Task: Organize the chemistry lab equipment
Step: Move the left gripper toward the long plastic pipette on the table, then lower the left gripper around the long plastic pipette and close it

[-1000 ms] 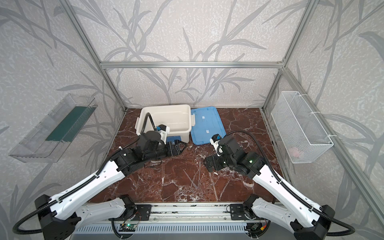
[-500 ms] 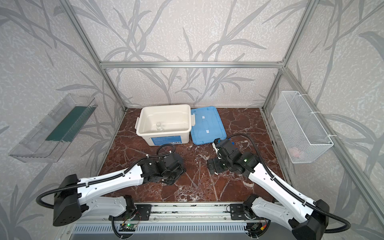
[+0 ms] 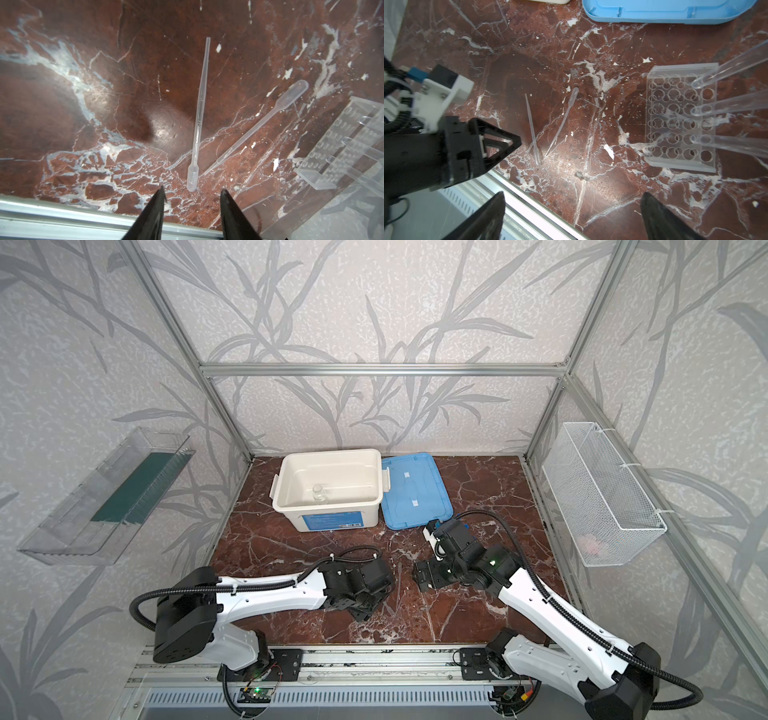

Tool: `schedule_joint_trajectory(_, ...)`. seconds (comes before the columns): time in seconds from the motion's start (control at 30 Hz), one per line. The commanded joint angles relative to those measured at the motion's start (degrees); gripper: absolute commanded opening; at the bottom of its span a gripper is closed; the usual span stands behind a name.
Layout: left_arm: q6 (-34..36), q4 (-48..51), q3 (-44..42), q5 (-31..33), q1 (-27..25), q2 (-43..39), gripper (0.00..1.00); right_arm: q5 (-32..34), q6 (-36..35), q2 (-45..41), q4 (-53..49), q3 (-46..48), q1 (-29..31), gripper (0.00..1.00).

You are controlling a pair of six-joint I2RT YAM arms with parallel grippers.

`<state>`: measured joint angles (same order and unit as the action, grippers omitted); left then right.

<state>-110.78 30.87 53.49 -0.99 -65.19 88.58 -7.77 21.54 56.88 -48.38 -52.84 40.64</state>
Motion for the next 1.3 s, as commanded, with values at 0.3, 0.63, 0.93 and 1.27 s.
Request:
schedule_joint_trajectory(0.3, -2.88, -1.85, 2.84, -4.87, 0.91, 6.81, 0.43, -3.39, -2.91, -3.4, 0.76, 3.71, -0.17, 0.99)
schedule_joint_trajectory(0.63, -2.33, -1.12, 4.99, -5.54, 0.9, 9.36, 0.33, -1.07, -2.91, -4.32, 1.27, 4.32, -0.21, 0.99)
schedule_joint_trajectory(0.93, -2.92, -1.86, 4.34, -7.05, 0.68, 10.65, 0.33, 0.04, -3.09, -5.38, 1.2, 4.39, -0.28, 0.99)
schedule_joint_trajectory(1.27, -4.09, -3.21, 3.41, -7.87, 0.15, 11.31, 0.29, 0.56, -2.84, -5.2, 1.01, 4.6, -0.3, 0.99)
